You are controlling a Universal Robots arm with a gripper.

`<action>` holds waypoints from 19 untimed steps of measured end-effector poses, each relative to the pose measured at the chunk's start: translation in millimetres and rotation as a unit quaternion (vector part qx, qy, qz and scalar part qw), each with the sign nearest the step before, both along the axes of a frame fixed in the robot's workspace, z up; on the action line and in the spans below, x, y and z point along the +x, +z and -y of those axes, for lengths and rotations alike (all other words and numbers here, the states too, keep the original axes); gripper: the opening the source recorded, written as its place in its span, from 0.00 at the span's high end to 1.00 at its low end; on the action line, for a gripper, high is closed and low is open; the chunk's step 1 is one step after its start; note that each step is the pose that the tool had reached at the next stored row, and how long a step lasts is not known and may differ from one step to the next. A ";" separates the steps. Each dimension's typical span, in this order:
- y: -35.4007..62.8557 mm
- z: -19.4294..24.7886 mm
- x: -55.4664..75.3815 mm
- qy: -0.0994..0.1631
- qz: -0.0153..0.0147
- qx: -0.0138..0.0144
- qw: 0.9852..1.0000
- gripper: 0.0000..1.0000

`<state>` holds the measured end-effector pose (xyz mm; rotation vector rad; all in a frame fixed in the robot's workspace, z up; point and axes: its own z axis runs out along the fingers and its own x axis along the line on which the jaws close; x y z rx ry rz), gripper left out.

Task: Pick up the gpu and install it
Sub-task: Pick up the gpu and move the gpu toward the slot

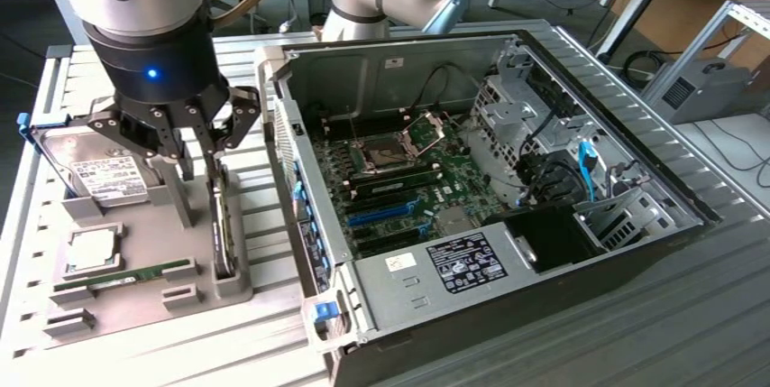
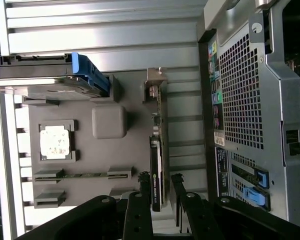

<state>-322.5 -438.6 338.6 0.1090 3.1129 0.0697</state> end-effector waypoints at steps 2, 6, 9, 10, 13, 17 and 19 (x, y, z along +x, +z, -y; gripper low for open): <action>-1.2 0.0 0.0 0.000 0.000 0.000 1.000 0.70; -1.1 0.0 0.0 0.000 0.000 0.000 1.000 0.70; -1.2 0.0 0.0 0.000 0.000 0.000 1.000 0.70; -1.2 0.0 0.0 0.000 0.000 0.000 1.000 0.69; -1.2 0.0 0.0 0.000 0.000 0.000 1.000 0.57; -2.8 0.0 0.0 0.000 0.000 0.000 1.000 0.50; -5.9 0.0 0.0 0.000 0.000 0.001 1.000 0.50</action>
